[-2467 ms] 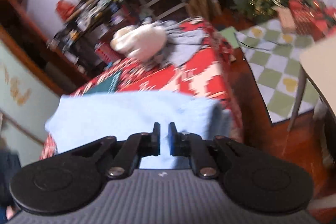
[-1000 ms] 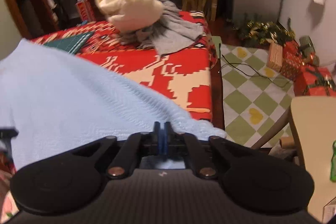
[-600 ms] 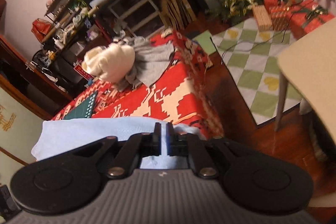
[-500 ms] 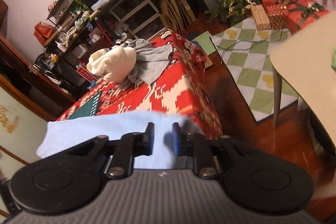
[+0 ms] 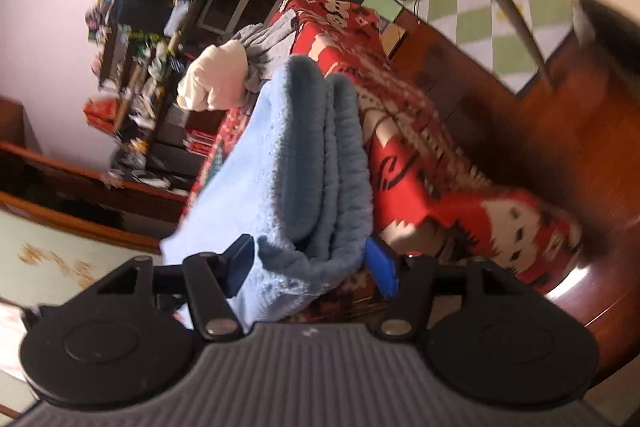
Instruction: Fold clothes
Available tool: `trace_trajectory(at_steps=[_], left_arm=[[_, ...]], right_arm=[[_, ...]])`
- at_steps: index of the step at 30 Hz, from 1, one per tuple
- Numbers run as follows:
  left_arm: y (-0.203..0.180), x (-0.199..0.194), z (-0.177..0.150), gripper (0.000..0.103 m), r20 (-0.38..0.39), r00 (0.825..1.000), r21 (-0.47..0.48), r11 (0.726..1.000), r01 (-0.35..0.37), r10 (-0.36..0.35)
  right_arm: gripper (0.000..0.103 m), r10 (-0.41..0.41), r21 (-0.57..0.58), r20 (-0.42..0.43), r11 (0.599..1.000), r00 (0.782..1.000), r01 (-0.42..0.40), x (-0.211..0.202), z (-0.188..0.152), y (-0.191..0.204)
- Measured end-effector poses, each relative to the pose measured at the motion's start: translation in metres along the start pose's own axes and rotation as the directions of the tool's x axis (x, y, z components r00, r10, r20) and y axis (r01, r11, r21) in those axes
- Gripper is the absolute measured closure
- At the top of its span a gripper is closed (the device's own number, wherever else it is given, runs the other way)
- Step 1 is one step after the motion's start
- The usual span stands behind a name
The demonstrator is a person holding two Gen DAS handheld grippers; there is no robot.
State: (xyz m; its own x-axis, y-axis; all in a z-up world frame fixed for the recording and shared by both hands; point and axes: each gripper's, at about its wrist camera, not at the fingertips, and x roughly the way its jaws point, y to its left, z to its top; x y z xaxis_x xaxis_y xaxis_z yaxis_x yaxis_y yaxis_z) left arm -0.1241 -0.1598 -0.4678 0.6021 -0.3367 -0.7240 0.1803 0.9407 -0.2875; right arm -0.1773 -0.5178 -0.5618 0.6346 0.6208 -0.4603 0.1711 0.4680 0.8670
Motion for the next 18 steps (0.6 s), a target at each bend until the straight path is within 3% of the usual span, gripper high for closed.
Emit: trace_trajectory(at_steps=[8,14,18], left_arm=[[0.000,-0.006,-0.005,0.087,0.004,1.000,-0.007,1.000,-0.013,0.013],[0.006,-0.008,-0.008,0.086,0.005,1.000,-0.034,0.999,-0.019,0.019],[0.011,-0.012,-0.007,0.086,0.026,1.000,-0.035,0.999,-0.006,0.006]], right_arm=[[0.027,0.107,0.106,0.030,0.988,0.994,-0.110,0.014,-0.007,-0.015],[0.026,0.024,0.043,0.018,0.999,1.000,-0.025,0.036,-0.006,-0.007],[0.047,-0.018,-0.009,0.055,1.000,0.998,0.019,0.045,-0.004,0.006]])
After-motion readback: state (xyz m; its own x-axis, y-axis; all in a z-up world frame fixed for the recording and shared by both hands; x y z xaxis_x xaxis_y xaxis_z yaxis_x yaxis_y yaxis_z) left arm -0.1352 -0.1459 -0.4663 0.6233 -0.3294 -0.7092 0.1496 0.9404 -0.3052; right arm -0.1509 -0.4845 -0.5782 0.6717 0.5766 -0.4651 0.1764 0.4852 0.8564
